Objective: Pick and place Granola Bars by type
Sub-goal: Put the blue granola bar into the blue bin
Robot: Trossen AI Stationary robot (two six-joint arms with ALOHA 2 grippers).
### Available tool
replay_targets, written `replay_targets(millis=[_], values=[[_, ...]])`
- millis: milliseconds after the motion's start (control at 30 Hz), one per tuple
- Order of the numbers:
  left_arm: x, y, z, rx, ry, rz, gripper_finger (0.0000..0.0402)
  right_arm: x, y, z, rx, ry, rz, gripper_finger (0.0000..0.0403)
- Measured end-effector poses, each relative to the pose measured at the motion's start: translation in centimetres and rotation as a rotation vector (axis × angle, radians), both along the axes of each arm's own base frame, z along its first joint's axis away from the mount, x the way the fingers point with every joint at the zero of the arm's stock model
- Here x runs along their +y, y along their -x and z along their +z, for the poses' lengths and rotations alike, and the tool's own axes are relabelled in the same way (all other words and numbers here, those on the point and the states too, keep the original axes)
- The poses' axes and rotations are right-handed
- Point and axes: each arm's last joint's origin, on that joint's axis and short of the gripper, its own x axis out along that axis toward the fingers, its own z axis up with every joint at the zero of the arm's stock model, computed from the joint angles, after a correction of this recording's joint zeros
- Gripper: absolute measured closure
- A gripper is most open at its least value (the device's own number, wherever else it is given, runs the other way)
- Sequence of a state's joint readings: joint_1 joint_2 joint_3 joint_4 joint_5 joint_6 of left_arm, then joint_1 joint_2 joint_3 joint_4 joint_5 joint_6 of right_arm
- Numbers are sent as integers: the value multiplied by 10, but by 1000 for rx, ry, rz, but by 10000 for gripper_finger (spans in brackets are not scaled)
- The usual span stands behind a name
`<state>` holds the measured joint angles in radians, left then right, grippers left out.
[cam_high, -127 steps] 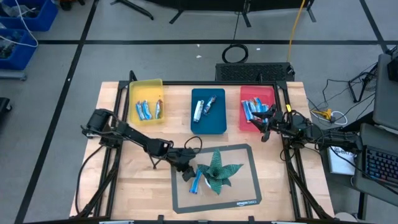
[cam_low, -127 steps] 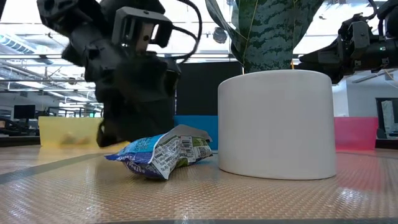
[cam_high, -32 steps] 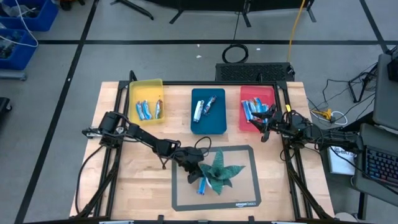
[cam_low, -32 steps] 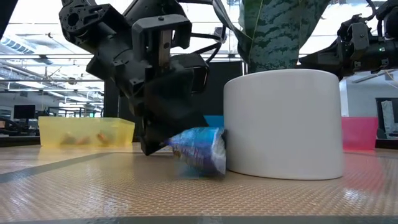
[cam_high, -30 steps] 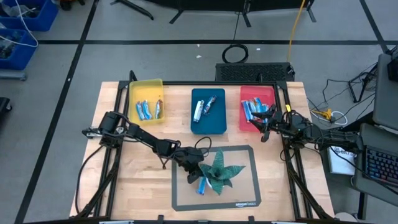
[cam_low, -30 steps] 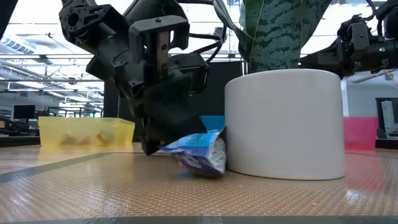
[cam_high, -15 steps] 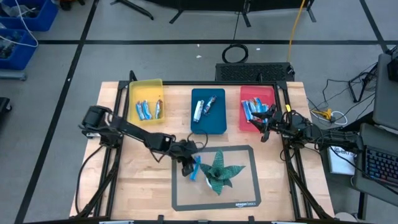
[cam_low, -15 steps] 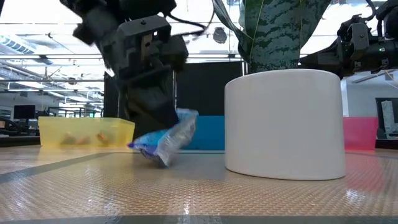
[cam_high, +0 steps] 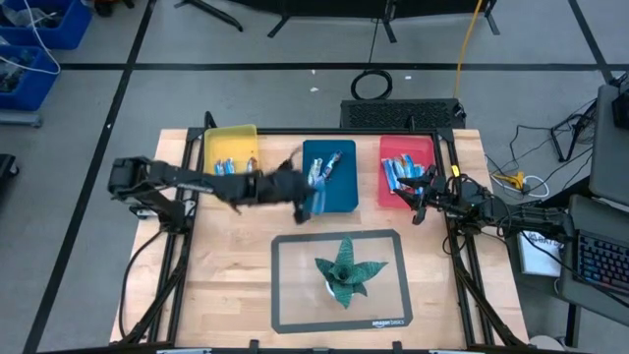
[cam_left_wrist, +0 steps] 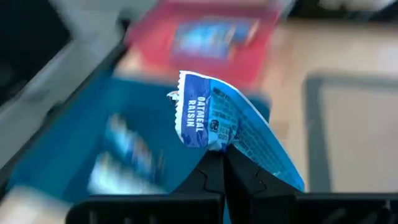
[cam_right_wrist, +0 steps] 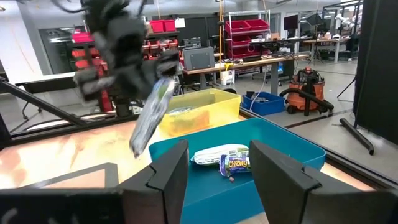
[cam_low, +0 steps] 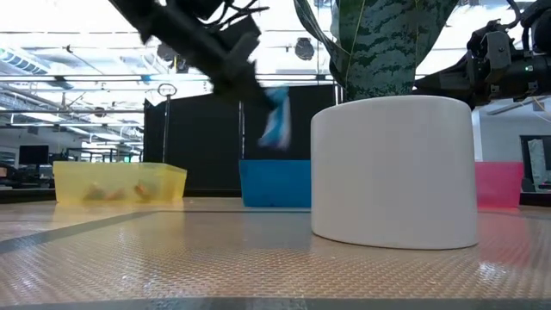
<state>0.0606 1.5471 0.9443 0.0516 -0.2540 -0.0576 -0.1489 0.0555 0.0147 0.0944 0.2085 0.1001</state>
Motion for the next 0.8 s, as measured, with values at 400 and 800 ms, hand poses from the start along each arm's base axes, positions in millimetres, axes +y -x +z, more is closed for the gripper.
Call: replay_targets(millis=[400, 800], values=[[132, 10, -28, -132, 193, -40, 401, 0, 0, 0, -3, 0, 0, 243], [131, -36, -97, -172, 396, -224, 386, 0, 0, 0, 0, 0, 0, 243]])
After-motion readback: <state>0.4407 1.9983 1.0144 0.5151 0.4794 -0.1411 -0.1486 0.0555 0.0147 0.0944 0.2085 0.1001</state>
